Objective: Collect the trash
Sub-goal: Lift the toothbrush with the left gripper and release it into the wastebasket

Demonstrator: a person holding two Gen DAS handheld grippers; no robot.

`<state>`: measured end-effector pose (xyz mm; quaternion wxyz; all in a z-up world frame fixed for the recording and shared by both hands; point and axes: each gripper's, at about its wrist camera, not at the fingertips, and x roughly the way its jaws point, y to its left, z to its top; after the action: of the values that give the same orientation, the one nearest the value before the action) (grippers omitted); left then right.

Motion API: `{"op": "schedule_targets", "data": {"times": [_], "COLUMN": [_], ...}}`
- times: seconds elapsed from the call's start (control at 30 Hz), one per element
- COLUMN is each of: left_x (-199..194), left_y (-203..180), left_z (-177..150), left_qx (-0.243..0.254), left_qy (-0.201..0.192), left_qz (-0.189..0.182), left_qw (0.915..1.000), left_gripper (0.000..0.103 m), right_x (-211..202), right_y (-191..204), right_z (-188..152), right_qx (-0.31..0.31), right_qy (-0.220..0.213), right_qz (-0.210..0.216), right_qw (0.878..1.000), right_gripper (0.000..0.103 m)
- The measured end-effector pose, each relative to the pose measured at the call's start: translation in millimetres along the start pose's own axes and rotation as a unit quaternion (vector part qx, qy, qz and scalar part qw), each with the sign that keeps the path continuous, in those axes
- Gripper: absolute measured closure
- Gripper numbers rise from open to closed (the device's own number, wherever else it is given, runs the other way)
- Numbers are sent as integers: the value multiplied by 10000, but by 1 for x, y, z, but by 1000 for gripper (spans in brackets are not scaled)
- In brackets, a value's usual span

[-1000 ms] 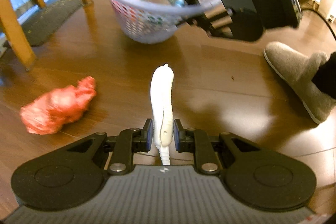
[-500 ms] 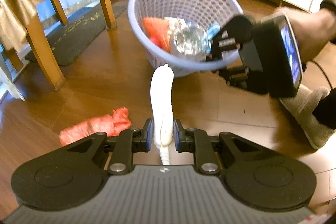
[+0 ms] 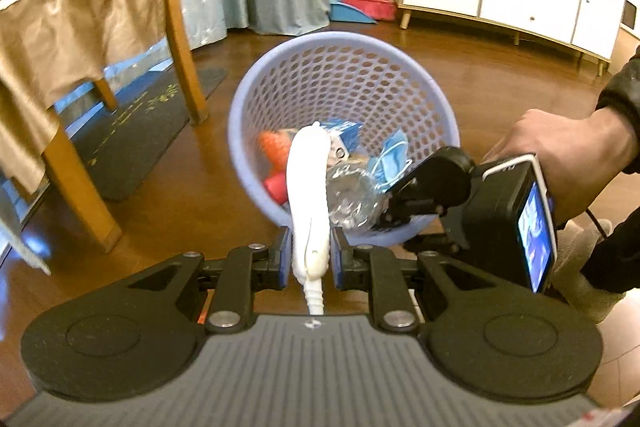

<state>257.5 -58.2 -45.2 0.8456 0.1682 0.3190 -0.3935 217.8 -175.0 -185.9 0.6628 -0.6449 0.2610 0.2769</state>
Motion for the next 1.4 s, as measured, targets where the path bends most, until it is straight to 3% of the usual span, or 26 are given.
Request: {"op": "schedule_targets", "data": {"times": [1.3, 1.4], "left_x": [78, 93], "left_y": [-11, -5], "left_z": [82, 85], "left_qx": [626, 376], "left_qy": [98, 66], "left_qz": [-338, -353], "left_qw": [9974, 9986], "left_gripper": [87, 80], "right_x": [-3, -4], "right_y": [1, 1], "right_z": [3, 3], "right_qx": [34, 59], "right_qy": [-30, -32], "right_qz": [48, 55], "right_qw": [10000, 10000], "right_gripper": [101, 101]}}
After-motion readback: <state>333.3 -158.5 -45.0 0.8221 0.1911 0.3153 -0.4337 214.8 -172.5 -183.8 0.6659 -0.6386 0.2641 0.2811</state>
